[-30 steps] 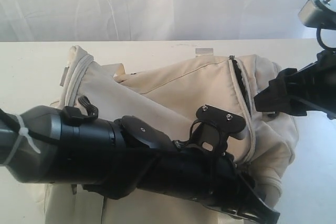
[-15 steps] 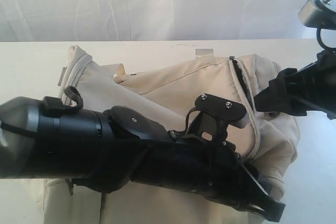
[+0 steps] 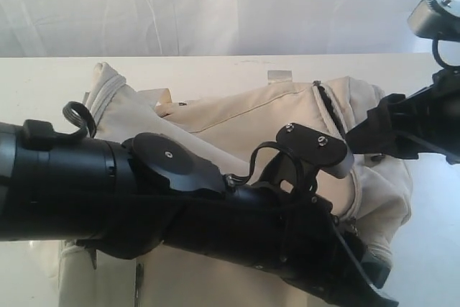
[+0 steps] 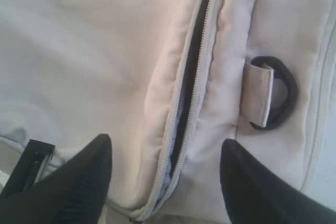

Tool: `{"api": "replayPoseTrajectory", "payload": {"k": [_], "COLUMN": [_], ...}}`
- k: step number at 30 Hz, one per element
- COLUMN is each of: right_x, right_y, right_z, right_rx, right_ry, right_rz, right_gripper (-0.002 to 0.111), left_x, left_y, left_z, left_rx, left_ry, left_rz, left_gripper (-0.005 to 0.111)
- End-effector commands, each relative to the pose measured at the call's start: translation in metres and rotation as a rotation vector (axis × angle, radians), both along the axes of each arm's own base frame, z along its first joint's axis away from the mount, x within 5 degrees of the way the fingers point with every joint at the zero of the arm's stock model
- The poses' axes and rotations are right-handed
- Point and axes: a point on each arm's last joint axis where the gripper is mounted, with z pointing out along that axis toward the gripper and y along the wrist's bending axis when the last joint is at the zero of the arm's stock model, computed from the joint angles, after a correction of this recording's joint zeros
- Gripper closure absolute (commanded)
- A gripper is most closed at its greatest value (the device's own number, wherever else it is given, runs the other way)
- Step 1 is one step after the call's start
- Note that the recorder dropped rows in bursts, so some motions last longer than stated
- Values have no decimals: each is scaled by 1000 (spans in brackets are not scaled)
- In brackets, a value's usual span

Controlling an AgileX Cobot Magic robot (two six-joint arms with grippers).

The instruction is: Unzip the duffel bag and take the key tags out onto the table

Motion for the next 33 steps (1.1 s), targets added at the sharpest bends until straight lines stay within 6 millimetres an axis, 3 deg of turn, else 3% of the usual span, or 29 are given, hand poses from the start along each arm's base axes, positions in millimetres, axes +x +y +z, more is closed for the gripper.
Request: {"api": "replayPoseTrajectory", "payload": {"k": [1, 7, 14, 18, 27, 30, 33], "right_x": [5, 12, 22, 26, 30, 30, 31], "right_y": [5, 10, 11, 11, 10, 10, 10], "right_z": [-9, -20, -37, -45, -48, -47, -47], "right_rx": [48, 100, 112, 116, 95, 94, 93], "right_ry": [43, 110, 201, 240, 215, 210, 208], "right_rz": [39, 81, 87, 90, 101, 97, 96], "right_gripper": [51, 51, 52, 65, 108, 108, 108], "left_x": [-8, -9, -10, -10, -13, -15, -17], "left_y": [10, 16, 17, 17, 20, 23, 24], "left_z": [1, 12, 12, 12, 5, -2, -3], "left_rx": [1, -16, -4, -5, 18, 38, 37], "left_ry": [15, -22, -41, -40, -33, -19, -9], "left_rz": [1, 27, 4, 3, -5, -5, -18], "left_gripper": [92, 92, 92, 92, 96, 107, 107]}}
